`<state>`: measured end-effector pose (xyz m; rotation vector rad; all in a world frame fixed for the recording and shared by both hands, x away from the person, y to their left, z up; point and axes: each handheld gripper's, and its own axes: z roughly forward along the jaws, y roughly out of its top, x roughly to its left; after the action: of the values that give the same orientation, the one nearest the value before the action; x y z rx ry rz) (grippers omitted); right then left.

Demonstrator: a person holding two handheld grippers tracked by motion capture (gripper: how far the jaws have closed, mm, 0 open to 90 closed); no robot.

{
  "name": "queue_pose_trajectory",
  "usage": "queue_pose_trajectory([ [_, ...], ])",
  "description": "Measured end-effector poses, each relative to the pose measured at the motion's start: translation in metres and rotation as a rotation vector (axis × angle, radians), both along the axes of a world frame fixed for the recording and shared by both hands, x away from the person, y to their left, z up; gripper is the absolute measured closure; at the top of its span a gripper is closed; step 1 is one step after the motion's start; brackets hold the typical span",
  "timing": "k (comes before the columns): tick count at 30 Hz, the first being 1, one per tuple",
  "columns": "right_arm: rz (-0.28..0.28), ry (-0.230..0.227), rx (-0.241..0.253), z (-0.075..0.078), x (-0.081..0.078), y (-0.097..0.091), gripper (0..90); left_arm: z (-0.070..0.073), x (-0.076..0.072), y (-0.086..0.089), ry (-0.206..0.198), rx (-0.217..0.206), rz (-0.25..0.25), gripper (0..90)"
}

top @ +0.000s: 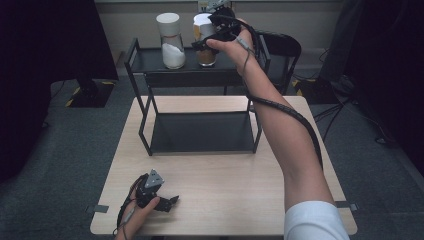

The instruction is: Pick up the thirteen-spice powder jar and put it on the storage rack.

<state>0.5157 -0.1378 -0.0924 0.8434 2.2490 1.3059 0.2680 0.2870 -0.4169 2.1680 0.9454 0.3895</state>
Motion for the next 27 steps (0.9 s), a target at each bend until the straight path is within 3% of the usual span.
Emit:
queue_pose_trajectory([
  [2, 0.000, -0.003, 0.022, -0.001, -0.003, -0.006, 0.1, 0.000, 0.000, 0.000, 0.000, 0.000, 0.000, 0.0],
  [6, 0.009, 0.012, 0.019, 0.003, -0.008, -0.012, 0.6, 0.000, 0.000, 0.000, 0.000, 0.000, 0.000, 0.0],
  [8, 0.003, -0.018, 0.023, 0.000, -0.016, -0.014, 0.0, 0.000, 0.000, 0.000, 0.001, -0.001, 0.000, 0.0],
  [11, 0.003, -0.023, 0.027, -0.001, -0.022, -0.017, 0.3, 0.000, 0.000, 0.000, 0.000, -0.001, -0.002, 0.0],
  [27, 0.024, -0.036, 0.022, -0.012, -0.058, -0.018, 0.4, 0.000, 0.000, 0.000, 0.001, 0.002, -0.004, 0.0],
])
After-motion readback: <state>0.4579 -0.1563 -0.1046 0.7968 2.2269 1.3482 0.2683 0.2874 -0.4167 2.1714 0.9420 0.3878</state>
